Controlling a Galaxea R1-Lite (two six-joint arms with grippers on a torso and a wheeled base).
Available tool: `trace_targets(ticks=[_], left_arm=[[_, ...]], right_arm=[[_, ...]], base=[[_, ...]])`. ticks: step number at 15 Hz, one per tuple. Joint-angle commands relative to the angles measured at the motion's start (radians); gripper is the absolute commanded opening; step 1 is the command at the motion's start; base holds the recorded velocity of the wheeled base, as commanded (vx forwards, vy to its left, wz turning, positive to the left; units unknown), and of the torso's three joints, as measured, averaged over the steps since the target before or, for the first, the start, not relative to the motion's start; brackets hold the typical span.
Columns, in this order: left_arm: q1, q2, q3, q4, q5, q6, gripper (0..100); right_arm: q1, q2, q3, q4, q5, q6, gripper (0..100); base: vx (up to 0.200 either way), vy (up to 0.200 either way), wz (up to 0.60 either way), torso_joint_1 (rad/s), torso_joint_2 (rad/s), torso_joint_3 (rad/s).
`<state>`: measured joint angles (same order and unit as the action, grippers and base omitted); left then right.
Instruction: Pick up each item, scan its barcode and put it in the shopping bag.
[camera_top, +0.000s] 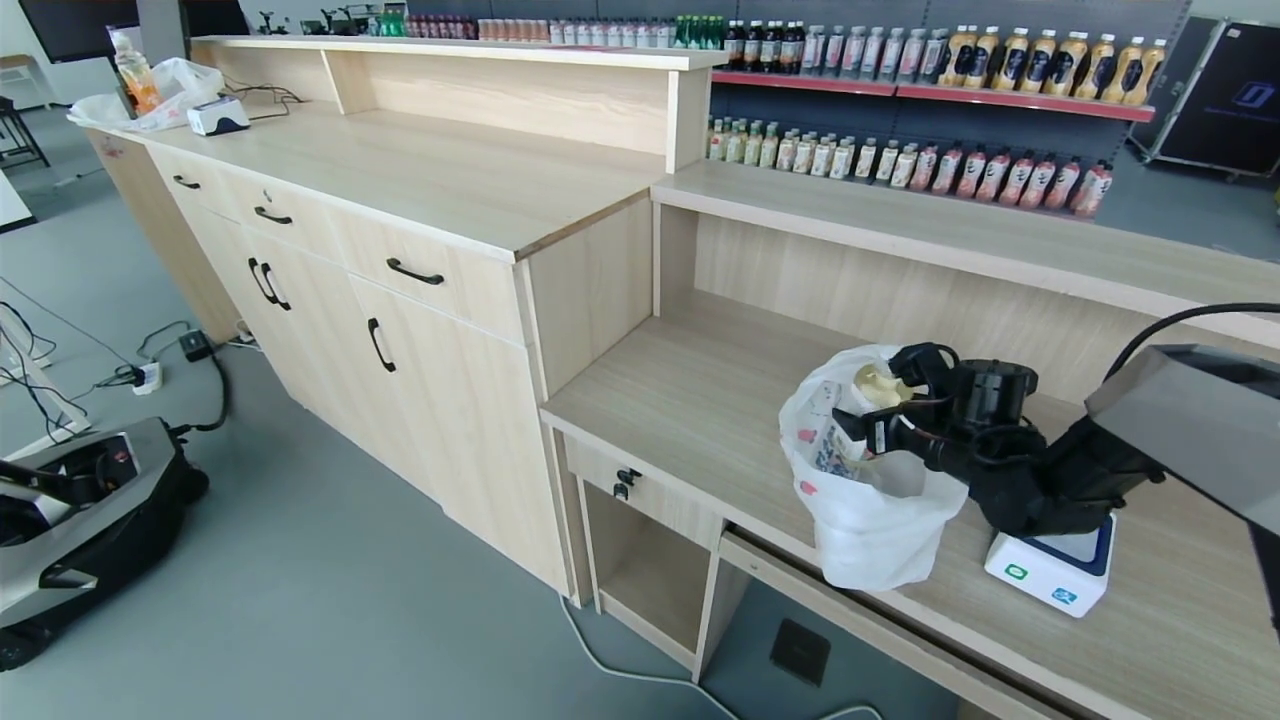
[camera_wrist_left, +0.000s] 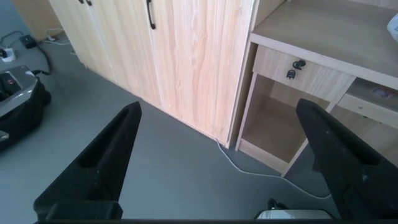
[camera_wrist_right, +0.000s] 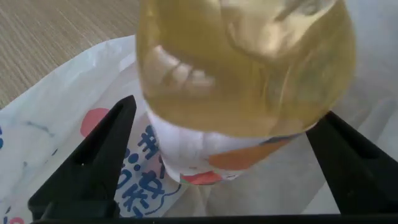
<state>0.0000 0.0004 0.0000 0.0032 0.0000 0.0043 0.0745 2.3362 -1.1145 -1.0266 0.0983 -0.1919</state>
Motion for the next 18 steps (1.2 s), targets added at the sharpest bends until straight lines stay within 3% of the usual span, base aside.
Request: trace_targets(ticks=[1, 4, 5, 7, 11, 13, 15, 18], left_arm=[[0.0, 0.0, 0.0, 0.0, 0.0, 0.0, 100], [0.0, 0.0, 0.0, 0.0, 0.0, 0.0, 100], [0.0, 0.0, 0.0, 0.0, 0.0, 0.0, 100], [0.0, 0.0, 0.0, 0.0, 0.0, 0.0, 100], [0.0, 0.0, 0.0, 0.0, 0.0, 0.0, 100], [0.0, 0.0, 0.0, 0.0, 0.0, 0.0, 100], [0.0, 0.0, 0.0, 0.0, 0.0, 0.0, 100], [0.0, 0.0, 0.0, 0.0, 0.0, 0.0, 100]], right_arm=[[-0.024, -0.228, 0.077, 0.01, 0.004, 0.014, 100], [-0.073, -0.517, 0.301, 0.045, 0.006, -0.004, 100], [-0.116, -0.649, 0.435, 0.056, 0.003, -0.072, 100], [-0.199, -0.782, 0.545, 0.106, -0.002, -0.161, 100], [-0.464, -0.94, 0.528, 0.428, -0.029, -0.204, 100], [-0.547, -0.933, 0.516, 0.52, -0.17, -0.222, 100], [-0.582, -0.87, 0.515, 0.53, -0.284, -0.212, 100], [-0.582, -0.695, 0.476, 0.425, -0.328, -0.061, 100]], base=[[0.0, 0.0, 0.0, 0.0, 0.0, 0.0], [0.0, 0.0, 0.0, 0.0, 0.0, 0.0], [0.0, 0.0, 0.0, 0.0, 0.0, 0.0], [0.0, 0.0, 0.0, 0.0, 0.0, 0.0], [0.0, 0.0, -0.6, -0.002, 0.0, 0.004], [0.0, 0.0, -0.6, 0.002, 0.0, 0.007], [0.0, 0.0, -0.6, -0.002, 0.0, 0.002], [0.0, 0.0, -0.4, 0.0, 0.0, 0.002]])
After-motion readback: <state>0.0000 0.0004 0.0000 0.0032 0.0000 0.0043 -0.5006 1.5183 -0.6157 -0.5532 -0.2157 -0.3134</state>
